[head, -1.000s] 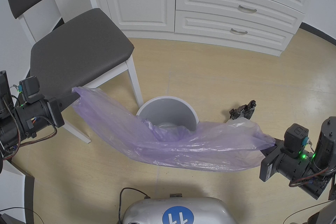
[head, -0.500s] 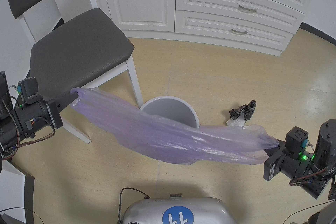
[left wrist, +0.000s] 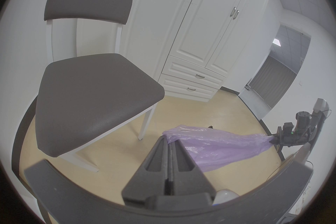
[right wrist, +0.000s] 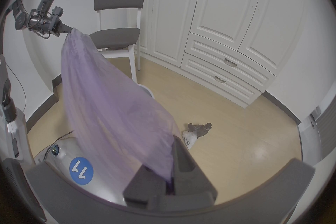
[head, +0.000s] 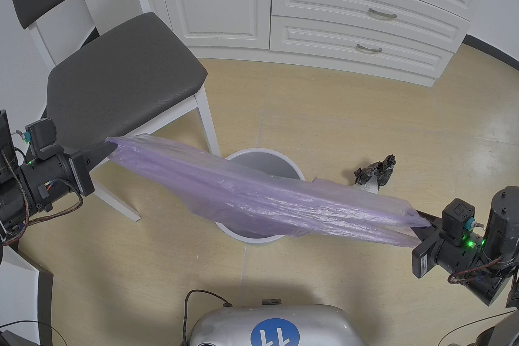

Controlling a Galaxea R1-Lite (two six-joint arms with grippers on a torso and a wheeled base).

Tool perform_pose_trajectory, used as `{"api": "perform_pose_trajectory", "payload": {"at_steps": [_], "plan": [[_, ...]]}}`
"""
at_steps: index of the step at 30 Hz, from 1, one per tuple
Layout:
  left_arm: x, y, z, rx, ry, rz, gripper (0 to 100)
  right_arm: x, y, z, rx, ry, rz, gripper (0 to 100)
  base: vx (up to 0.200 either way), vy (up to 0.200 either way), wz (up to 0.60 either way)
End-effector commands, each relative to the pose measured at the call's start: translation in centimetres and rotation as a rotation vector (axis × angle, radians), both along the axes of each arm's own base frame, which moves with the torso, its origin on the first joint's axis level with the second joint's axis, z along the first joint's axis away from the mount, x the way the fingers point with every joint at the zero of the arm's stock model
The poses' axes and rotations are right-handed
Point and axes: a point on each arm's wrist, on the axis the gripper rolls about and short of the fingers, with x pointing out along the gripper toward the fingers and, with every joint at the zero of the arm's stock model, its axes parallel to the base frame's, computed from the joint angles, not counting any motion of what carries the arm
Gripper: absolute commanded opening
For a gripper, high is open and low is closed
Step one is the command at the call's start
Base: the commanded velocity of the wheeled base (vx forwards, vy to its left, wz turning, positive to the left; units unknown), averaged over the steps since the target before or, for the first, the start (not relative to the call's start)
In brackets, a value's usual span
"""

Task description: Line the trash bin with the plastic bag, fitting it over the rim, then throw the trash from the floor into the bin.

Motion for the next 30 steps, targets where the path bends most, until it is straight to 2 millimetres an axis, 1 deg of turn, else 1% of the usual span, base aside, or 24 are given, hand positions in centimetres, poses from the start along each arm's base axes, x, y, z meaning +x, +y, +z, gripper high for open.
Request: {"api": "perform_pose_trajectory", "payload": {"at_steps": [1, 14, 18, 21, 23, 27, 30], "plan": [[0.0, 0.1, 0.0, -0.001, -0.001, 0.004, 0, 0.1, -0.1, -0.1, -0.005, 0.002, -0.006, 0, 0.0, 0.0, 0.0], [0.1, -0.1, -0.3, 0.01, 0.006, -0.007, 0, 0.2, -0.2, -0.1, -0.013, 0.0, -0.011, 0, 0.0, 0.0, 0.0], [-0.2, -0.3, -0.5, 0.048, -0.01, -0.026, 0, 0.1, 0.2, 0.1, 0.007, -0.009, 0.018, 0, 0.0, 0.0, 0.0], [-0.5, -1.5, -0.4, 0.051, -0.021, -0.083, 0, -0.5, 1.0, 0.4, 0.07, -0.055, 0.1, 0, 0.0, 0.0, 0.0], [-0.8, -2.5, -0.3, 0.044, -0.04, -0.133, 0, -0.7, 1.3, 0.4, 0.095, -0.075, 0.144, 0, 0.0, 0.0, 0.0], [-1.8, -4.4, -0.6, 0.028, -0.095, -0.232, 0, -0.2, 2.2, 0.0, 0.129, -0.083, 0.185, 0, 0.0, 0.0, 0.0], [-2.6, -6.1, -0.9, 0.004, -0.115, -0.305, 0, 0.5, 3.7, -0.7, 0.185, -0.086, 0.205, 0, 0.0, 0.0, 0.0]]}}
